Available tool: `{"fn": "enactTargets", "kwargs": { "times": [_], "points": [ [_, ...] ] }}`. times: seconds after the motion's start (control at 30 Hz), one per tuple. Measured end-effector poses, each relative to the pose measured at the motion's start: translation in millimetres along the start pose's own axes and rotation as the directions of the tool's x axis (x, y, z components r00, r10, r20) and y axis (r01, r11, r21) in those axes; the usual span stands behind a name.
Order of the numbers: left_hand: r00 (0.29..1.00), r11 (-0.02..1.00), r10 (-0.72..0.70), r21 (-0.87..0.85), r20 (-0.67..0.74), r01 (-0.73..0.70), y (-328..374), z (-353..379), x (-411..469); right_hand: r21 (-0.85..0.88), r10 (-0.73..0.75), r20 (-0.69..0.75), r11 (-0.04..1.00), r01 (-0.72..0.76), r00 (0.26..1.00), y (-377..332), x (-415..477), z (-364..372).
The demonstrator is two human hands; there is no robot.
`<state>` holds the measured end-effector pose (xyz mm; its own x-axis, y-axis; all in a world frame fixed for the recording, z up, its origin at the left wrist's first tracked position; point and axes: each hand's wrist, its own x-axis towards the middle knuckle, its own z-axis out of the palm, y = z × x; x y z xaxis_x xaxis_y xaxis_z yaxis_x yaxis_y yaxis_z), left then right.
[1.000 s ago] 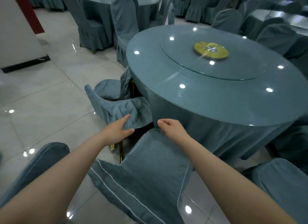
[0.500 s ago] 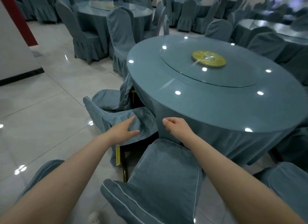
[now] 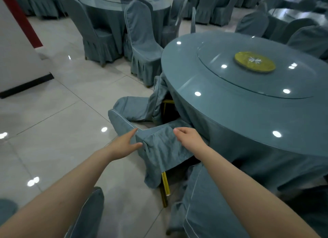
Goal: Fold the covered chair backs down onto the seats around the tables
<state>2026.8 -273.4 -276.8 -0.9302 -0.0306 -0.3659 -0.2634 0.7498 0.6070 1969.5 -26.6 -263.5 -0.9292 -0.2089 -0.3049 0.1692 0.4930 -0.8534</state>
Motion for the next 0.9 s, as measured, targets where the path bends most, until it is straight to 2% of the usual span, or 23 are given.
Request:
{"fn": "enactTargets", "kwargs": {
  "times": [0.43, 0.63, 0.9],
  "points": [
    [0.999, 0.999, -0.051, 0.008, 0.015, 0.051, -58, -83, 114, 0.039, 0.032, -0.017, 0.999, -0.031, 0.999, -37, 157, 50],
    [0.996, 0.987, -0.088, -0.138, -0.025, 0.084, -74, -129, 201, 0.063, 0.074, 0.009, 0.995, -0.075, 0.997, -54, 269, 64],
    [0.989, 0.966, -0.148, -0.216, -0.015, 0.141, -123, -181, 283, 0.067, 0.131, 0.039, 0.989, -0.133, 0.991, -80, 378, 97]
  ]
}}
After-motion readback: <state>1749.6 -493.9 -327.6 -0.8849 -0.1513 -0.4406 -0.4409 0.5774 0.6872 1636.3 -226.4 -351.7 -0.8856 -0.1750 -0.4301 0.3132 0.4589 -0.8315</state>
